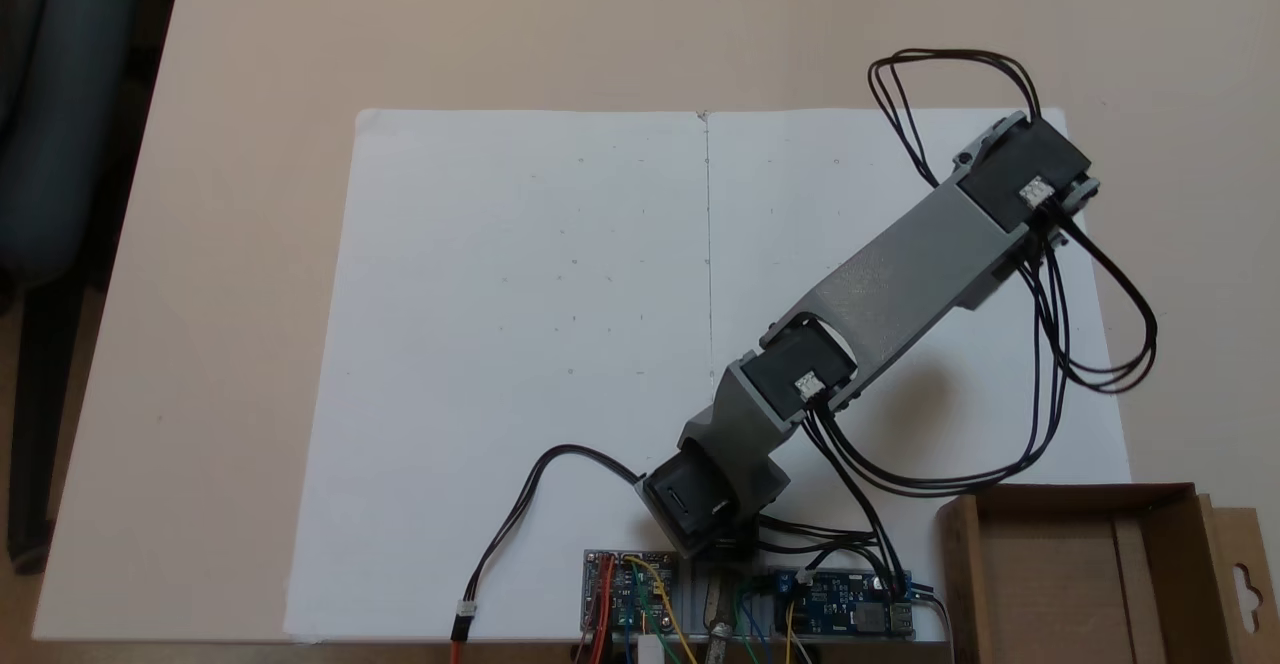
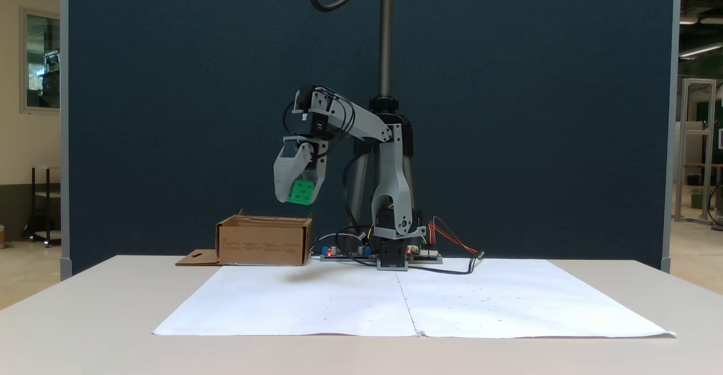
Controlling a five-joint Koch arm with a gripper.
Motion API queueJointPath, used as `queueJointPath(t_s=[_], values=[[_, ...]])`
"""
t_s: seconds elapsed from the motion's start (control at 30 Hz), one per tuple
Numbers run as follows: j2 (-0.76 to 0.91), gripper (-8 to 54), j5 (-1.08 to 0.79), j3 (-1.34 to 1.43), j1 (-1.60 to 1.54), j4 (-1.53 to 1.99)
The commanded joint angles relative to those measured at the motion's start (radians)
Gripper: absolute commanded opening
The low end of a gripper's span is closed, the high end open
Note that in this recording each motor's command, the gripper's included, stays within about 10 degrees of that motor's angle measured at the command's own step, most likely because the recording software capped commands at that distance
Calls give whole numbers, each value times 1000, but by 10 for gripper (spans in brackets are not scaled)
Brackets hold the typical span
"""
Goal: Grasp a green dice and put it in the bin.
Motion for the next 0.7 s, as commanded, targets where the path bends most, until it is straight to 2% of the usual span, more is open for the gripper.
queueJointPath(t_s=[0.0,0.3,0.63,0.67], values=[[0,116,-168,-44,162,52],[-44,116,-295,-46,698,-63],[-121,116,-305,-55,827,-109],[-124,151,-304,-55,825,-126]])
